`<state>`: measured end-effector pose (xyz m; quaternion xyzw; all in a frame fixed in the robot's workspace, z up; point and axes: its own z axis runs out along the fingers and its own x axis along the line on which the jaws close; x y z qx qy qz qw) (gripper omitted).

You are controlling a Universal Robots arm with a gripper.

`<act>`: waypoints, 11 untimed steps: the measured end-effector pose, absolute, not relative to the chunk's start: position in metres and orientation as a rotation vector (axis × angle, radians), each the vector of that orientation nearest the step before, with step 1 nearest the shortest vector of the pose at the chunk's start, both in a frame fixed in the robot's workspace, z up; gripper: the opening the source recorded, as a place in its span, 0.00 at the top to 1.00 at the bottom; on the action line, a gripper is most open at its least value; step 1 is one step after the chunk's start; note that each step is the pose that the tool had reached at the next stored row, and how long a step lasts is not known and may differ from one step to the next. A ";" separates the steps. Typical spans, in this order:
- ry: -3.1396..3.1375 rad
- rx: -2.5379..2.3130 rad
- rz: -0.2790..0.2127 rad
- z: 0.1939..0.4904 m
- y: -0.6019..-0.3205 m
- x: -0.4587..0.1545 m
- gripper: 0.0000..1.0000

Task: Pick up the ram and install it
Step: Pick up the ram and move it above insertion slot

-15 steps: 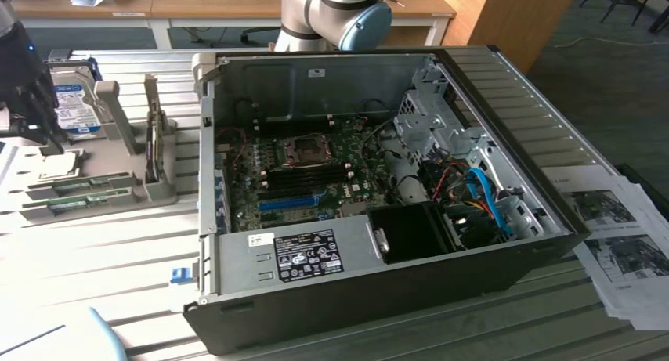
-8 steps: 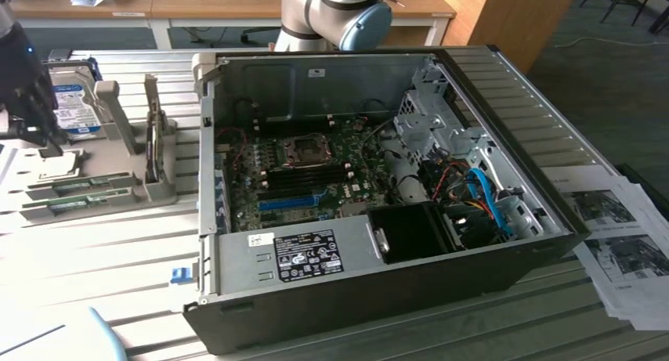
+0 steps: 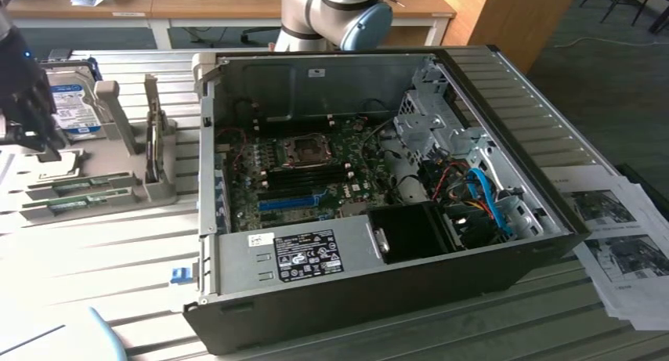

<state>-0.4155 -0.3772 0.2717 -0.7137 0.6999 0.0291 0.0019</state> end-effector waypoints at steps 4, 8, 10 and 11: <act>2.196 -2.240 0.091 0.272 -0.381 -0.415 0.71; 2.196 -2.240 0.091 0.272 -0.386 -0.415 0.71; 2.196 -2.240 0.091 0.272 -0.388 -0.415 0.71; 2.196 -2.240 0.091 0.272 -0.389 -0.415 0.71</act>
